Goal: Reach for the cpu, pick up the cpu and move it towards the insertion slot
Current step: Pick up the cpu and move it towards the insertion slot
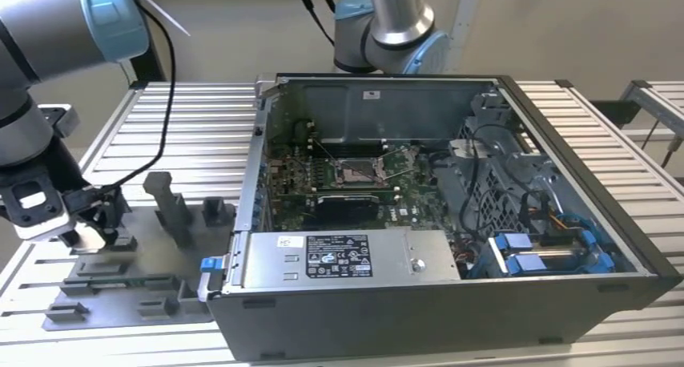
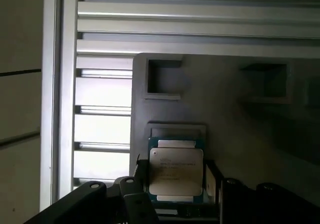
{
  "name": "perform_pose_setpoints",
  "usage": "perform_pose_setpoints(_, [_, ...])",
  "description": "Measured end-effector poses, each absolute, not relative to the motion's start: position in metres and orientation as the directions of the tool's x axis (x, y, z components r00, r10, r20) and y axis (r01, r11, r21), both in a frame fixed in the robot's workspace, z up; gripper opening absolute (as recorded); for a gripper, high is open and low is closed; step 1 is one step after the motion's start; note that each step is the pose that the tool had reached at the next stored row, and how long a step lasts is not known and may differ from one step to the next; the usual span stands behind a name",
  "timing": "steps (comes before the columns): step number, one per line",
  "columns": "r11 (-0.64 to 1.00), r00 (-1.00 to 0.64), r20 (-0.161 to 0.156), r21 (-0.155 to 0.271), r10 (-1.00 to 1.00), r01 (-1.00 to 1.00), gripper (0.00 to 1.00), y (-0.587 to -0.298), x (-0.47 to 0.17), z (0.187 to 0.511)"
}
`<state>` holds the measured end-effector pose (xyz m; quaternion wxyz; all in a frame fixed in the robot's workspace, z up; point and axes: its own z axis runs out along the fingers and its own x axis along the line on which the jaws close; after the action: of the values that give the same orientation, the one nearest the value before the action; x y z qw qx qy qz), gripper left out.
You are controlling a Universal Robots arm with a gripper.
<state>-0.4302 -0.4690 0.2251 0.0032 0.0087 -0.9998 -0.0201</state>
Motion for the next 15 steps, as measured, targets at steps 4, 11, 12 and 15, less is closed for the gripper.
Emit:
perform_pose_setpoints(4, [0.999,-1.000,0.006,0.040,-0.018,-0.017,0.00,-0.469,-0.430,0.231])
perform_pose_setpoints(11, [0.999,-1.000,0.006,0.040,-0.017,-0.017,0.00,-0.469,-0.430,0.245])
perform_pose_setpoints(12, [0.999,-1.000,0.006,0.040,-0.017,-0.017,0.00,-0.469,-0.430,0.245])
perform_pose_setpoints(15, [0.999,-1.000,0.006,0.040,-0.017,-0.017,0.00,-0.469,-0.430,0.245])
